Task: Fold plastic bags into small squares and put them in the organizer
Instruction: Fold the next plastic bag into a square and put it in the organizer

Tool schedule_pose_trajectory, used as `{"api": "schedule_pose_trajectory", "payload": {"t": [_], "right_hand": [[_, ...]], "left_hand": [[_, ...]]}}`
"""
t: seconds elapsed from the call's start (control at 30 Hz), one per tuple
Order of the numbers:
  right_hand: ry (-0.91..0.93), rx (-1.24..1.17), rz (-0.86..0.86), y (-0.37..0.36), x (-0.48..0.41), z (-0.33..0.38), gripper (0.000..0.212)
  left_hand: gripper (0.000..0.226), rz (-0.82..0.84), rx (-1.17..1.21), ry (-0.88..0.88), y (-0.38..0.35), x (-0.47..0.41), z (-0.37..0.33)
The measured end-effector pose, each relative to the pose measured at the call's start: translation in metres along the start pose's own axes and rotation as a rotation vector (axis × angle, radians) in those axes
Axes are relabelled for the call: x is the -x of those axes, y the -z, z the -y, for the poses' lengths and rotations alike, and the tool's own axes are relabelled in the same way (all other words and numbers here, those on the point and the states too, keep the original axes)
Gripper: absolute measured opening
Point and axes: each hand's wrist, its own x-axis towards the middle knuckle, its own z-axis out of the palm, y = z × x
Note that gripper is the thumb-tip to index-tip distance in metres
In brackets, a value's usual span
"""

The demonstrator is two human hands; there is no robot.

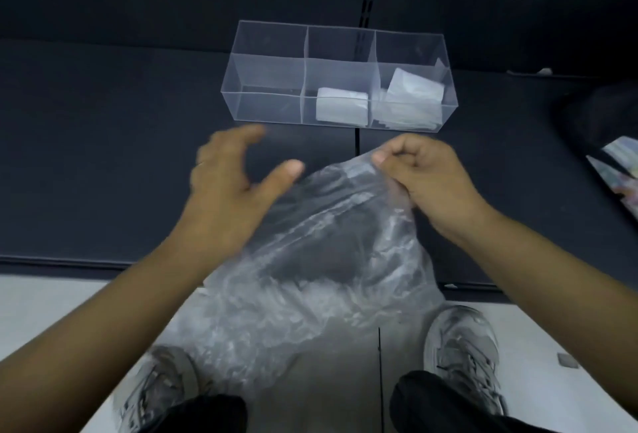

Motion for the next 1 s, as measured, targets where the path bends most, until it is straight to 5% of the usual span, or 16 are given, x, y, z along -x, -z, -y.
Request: {"api": "schedule_pose_trajectory", "payload": {"t": [0.07, 0.13, 0.2, 0.37, 0.47, 0.63, 0.77, 0.83, 1.0], "right_hand": [[0.021, 0.017, 0.126, -0.012, -0.009, 0.007, 0.011], [0.053, 0.011, 0.179, -0.019, -0.016, 0.012, 0.009], [0.064, -0.021, 0.153, -0.014, -0.019, 0.012, 0.011], [-0.006, -0.081, 0.296, 0.020, 0.001, -0.019, 0.056], [-0.079, 0.031, 0.459, 0.016, 0.014, -0.033, 0.038], [-0.113, 0.122, 0.454, 0.016, 0.009, -0.035, 0.006], [-0.118, 0.072, 0.527, 0.044, 0.007, -0.037, 0.035], [-0.143, 0.038, 0.477, 0.058, 0.004, -0.036, 0.058], [-0.262, -0.106, 0.141, 0.068, -0.017, -0.024, 0.028]], "left_hand": [[0.080, 0.327, -0.075, -0.074, -0.008, -0.019, -0.019], [0.051, 0.489, 0.045, -0.018, -0.015, -0.034, -0.028], [0.022, 0.391, 0.173, 0.074, -0.018, -0.043, -0.021], [0.032, 0.183, 0.293, 0.309, -0.010, -0.043, 0.013], [0.036, 0.156, 0.322, 0.382, -0.009, -0.045, 0.023], [0.034, 0.075, 0.343, 0.451, -0.008, -0.048, 0.041], [0.032, -0.007, 0.392, 0.560, 0.005, -0.054, 0.061], [0.033, -0.053, 0.417, 0.591, 0.013, -0.059, 0.068], [0.052, -0.028, 0.389, 0.582, 0.018, -0.069, 0.067]]}}
